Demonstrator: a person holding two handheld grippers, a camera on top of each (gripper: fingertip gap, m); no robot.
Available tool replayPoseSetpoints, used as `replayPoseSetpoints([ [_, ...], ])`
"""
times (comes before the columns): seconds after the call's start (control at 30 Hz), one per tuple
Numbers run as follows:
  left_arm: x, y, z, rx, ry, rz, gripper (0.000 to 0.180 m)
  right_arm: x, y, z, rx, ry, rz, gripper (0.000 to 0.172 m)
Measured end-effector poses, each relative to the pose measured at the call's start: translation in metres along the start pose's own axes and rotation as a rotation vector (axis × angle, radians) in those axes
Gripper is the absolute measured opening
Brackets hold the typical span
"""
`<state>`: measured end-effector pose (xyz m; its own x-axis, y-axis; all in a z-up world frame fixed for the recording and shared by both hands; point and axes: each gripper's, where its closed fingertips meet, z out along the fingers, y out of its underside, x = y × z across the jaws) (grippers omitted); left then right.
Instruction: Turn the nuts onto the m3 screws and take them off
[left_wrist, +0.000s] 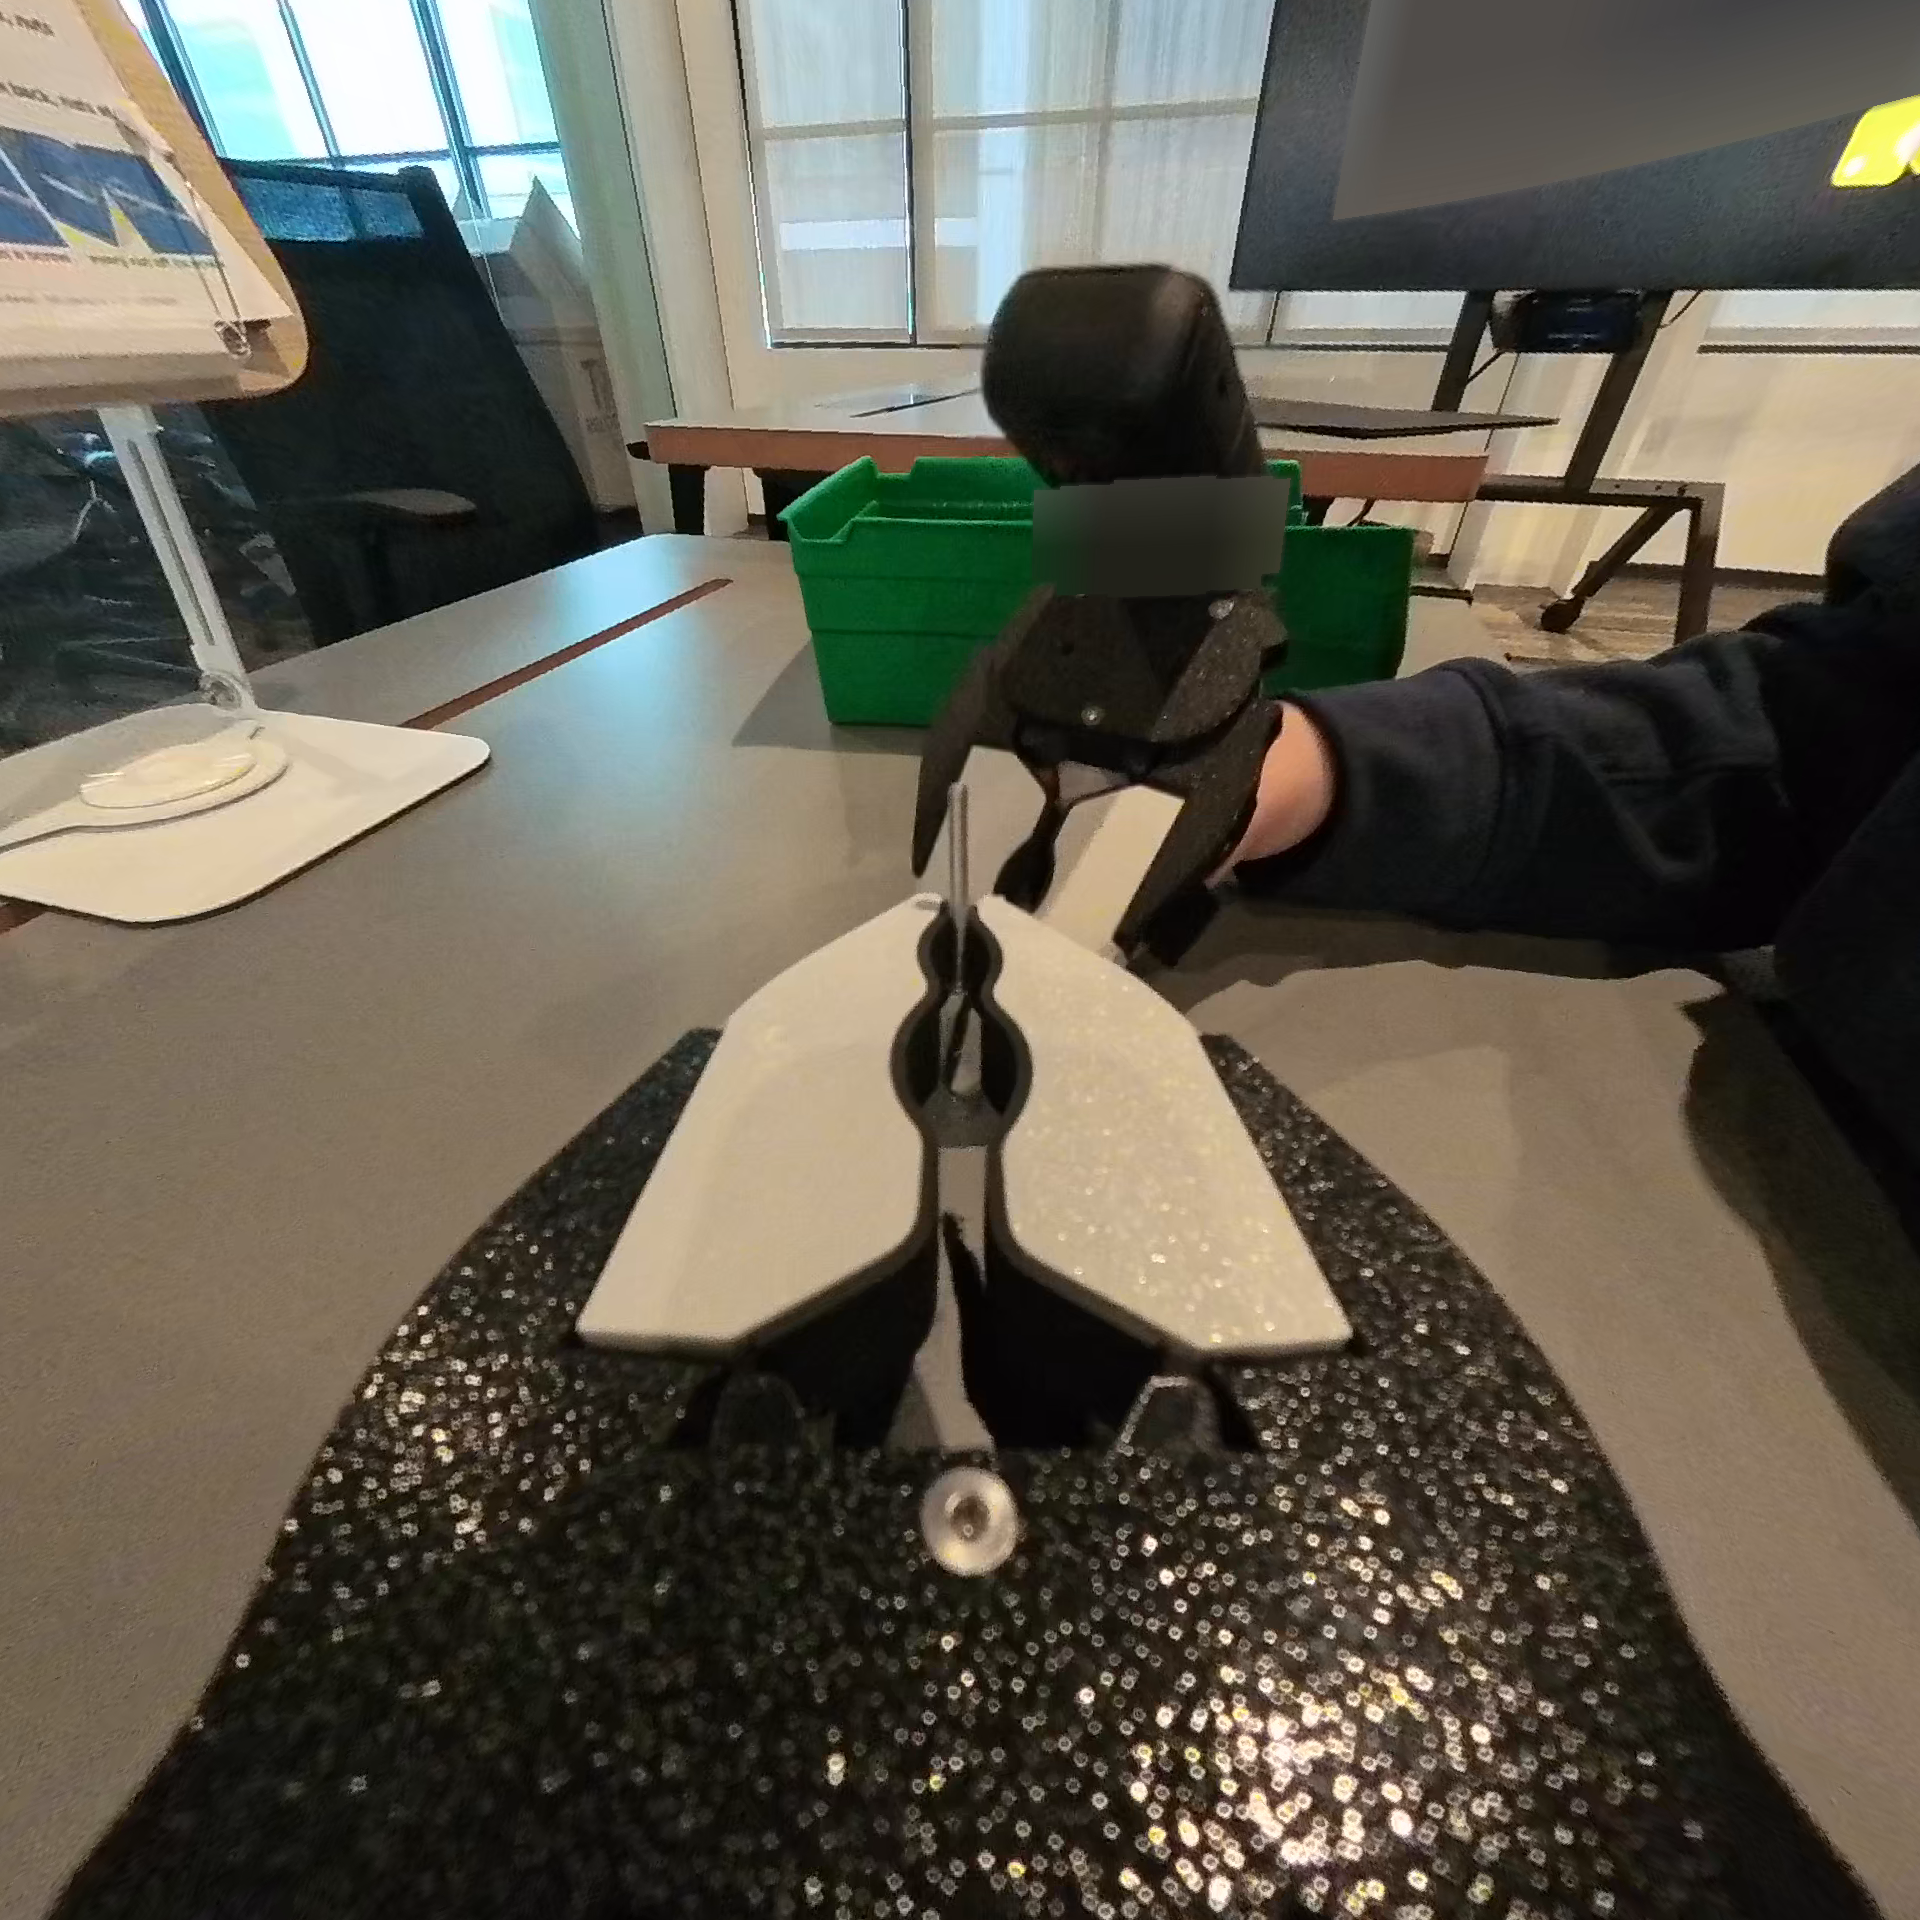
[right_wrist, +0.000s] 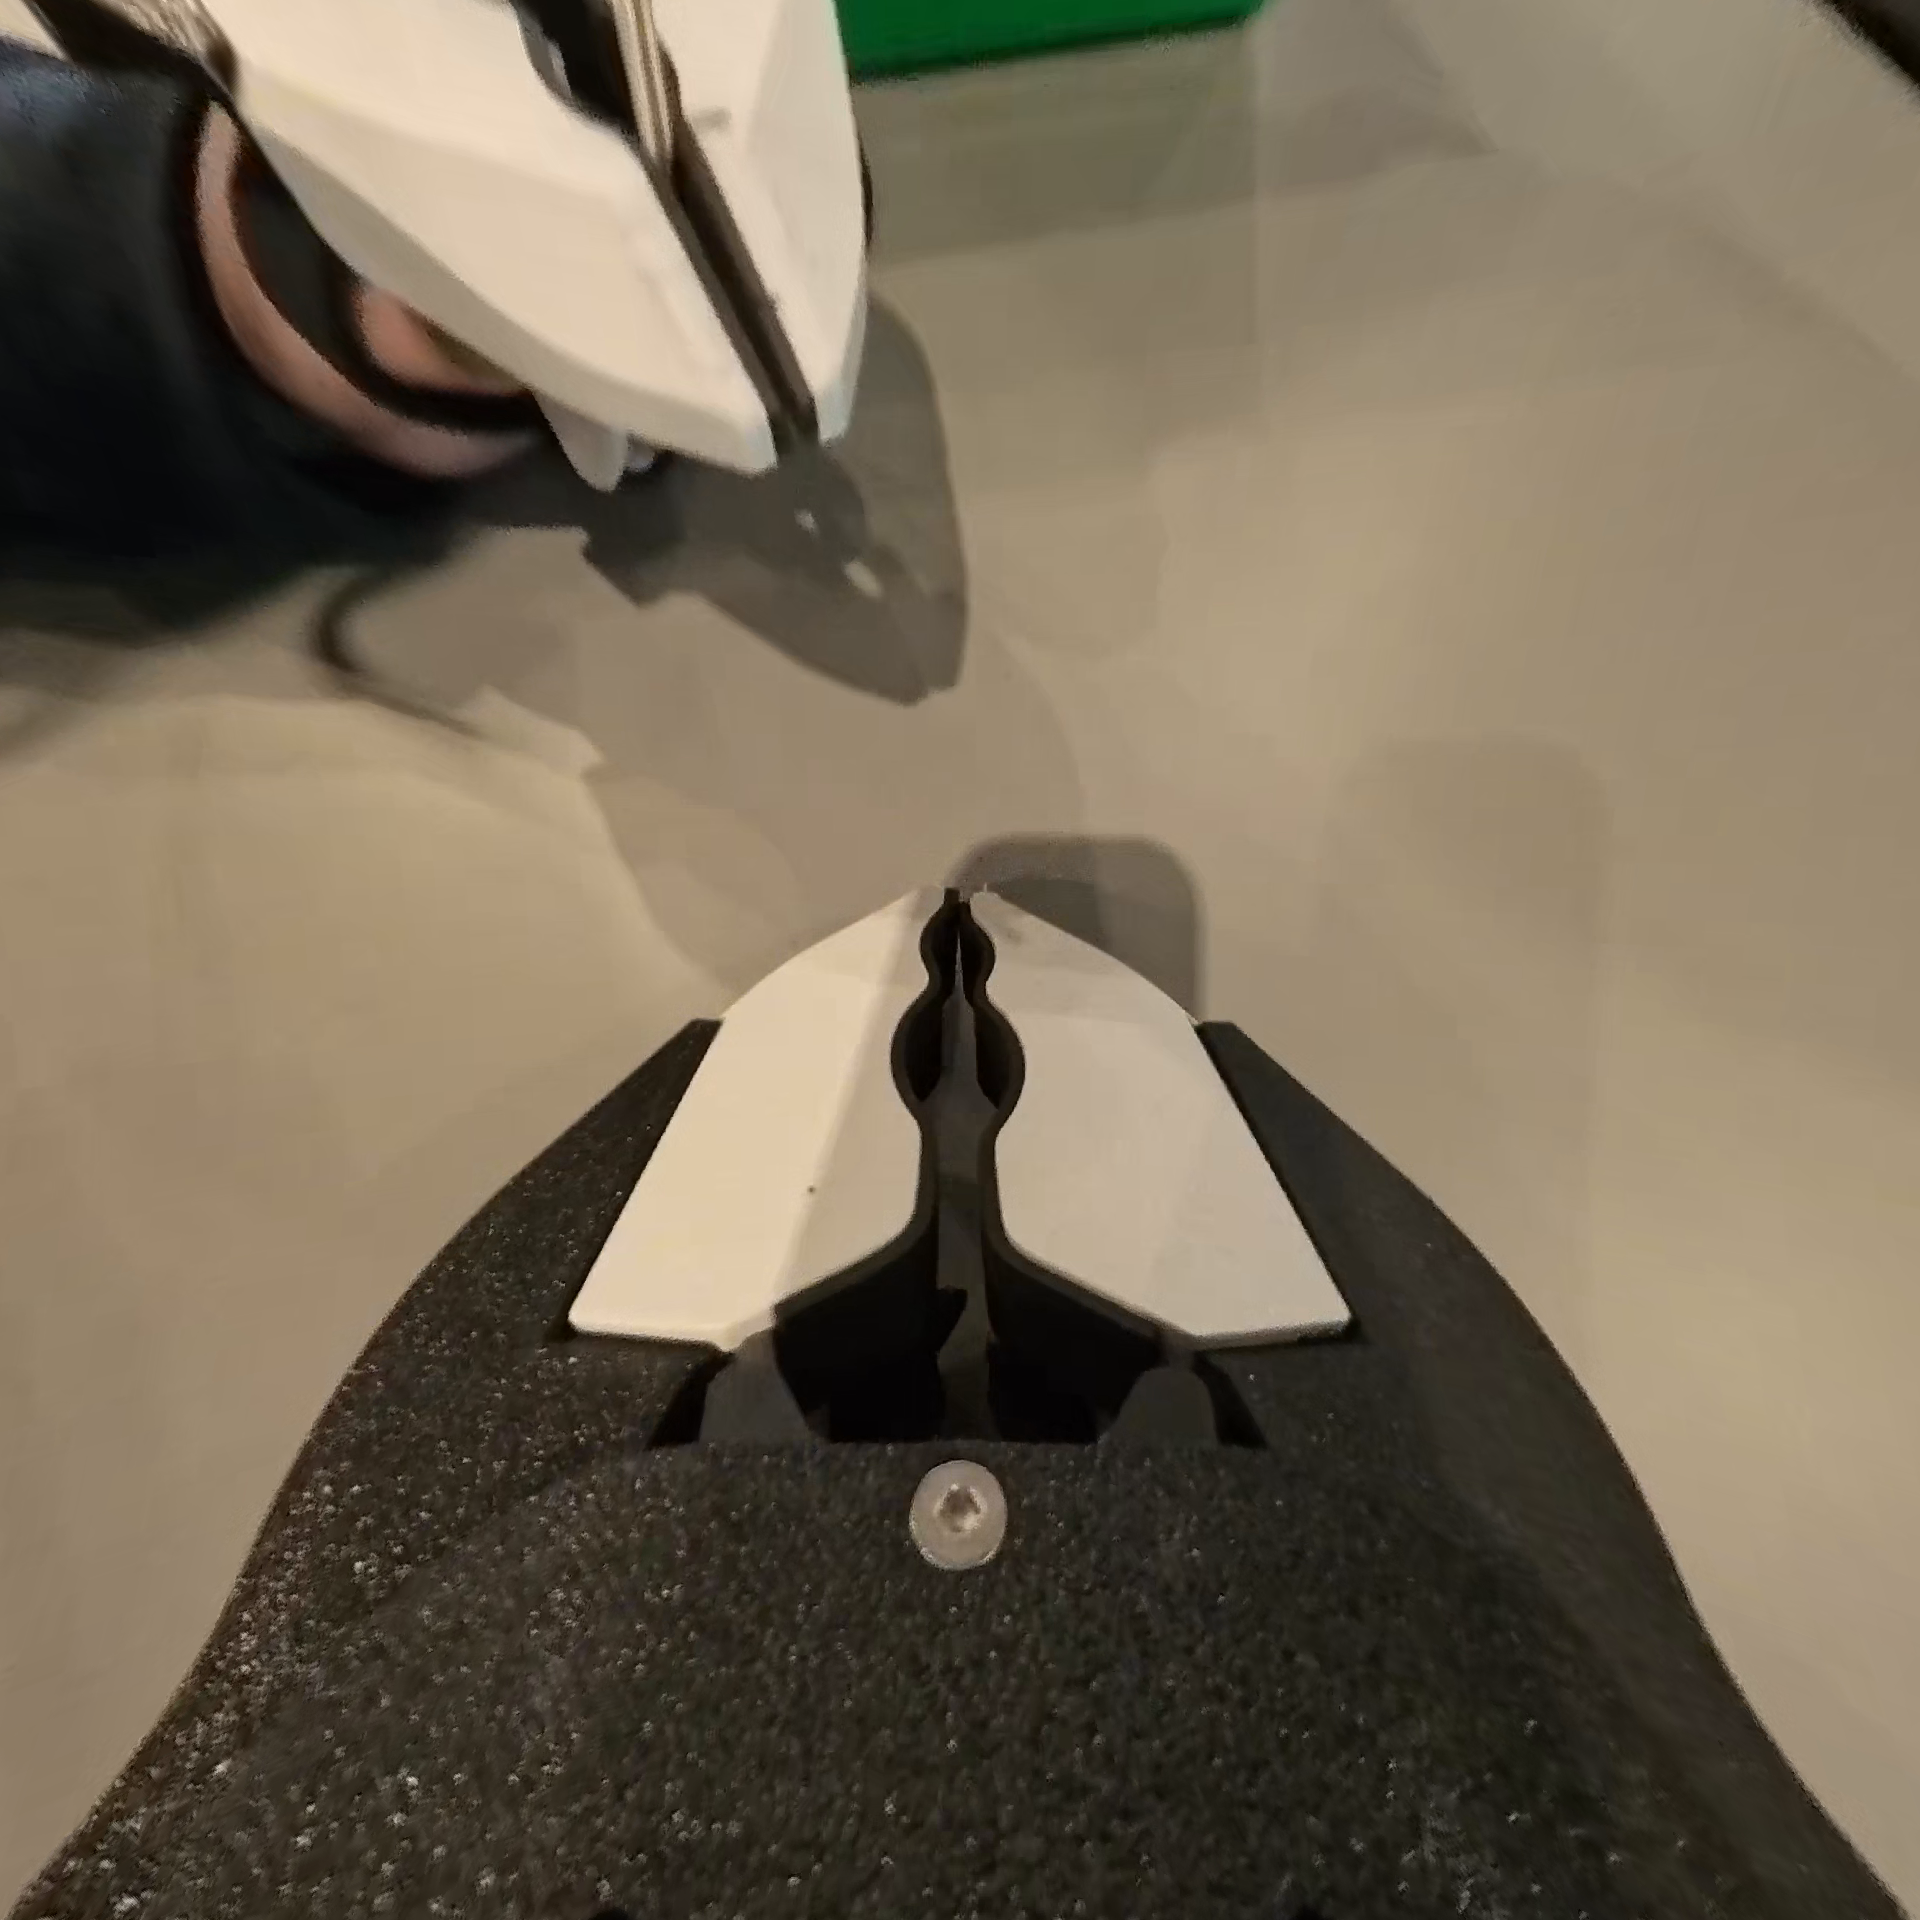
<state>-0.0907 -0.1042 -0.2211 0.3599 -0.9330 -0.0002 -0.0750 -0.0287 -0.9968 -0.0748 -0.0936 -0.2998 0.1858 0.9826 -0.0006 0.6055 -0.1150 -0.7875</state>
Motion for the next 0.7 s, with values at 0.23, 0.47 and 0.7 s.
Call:
replayPoseSetpoints([
  [0.23, -0.0002, 0.0005, 0.0006, -0.003, 0.004, -0.005, 0.001, -0.0006, 0.0026, 0.001, -0.013, 0.015, -0.038, 0.008],
  [0.47, -0.0014, -0.0004, -0.0001, 0.005, 0.003, -0.015, 0.001, 0.0002, 0.0048, 0.0028, -0.031, 0.04, -0.067, 0.015],
  [0.7, -0.0022, -0.0012, -0.0009, 0.012, 0.002, -0.022, 0.001, 0.0062, 0.0115, 0.0017, -0.064, 0.078, -0.056, 0.015],
])
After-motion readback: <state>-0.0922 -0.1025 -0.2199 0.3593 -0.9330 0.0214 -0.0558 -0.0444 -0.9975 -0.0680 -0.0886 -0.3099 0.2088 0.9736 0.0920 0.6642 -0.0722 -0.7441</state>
